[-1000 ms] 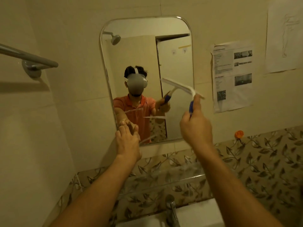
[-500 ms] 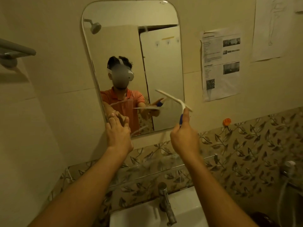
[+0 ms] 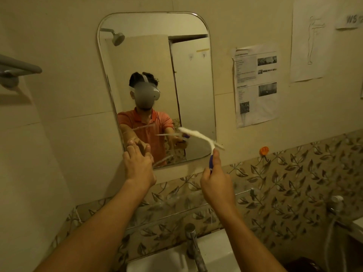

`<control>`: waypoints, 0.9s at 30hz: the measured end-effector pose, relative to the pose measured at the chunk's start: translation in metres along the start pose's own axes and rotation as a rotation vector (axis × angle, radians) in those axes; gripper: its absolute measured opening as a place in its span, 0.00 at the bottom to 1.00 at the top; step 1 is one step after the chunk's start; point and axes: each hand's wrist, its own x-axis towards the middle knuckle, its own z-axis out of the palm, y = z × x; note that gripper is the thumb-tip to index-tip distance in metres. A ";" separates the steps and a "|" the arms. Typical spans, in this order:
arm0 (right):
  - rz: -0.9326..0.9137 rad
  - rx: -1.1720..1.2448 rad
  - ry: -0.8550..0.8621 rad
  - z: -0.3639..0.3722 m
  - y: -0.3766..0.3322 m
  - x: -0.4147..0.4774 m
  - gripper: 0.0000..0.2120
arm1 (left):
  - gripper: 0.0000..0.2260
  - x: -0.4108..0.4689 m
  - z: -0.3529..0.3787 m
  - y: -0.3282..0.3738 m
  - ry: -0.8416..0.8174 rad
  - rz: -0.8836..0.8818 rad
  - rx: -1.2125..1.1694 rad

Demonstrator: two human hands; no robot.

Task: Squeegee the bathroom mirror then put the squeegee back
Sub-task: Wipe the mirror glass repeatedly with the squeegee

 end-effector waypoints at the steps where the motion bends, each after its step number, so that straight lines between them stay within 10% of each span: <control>1: -0.020 0.017 0.042 -0.008 -0.005 0.006 0.31 | 0.44 0.000 0.000 0.000 0.001 0.001 0.005; 27: 0.061 0.125 0.046 0.033 0.002 -0.020 0.33 | 0.44 -0.002 0.004 -0.003 0.023 0.025 0.009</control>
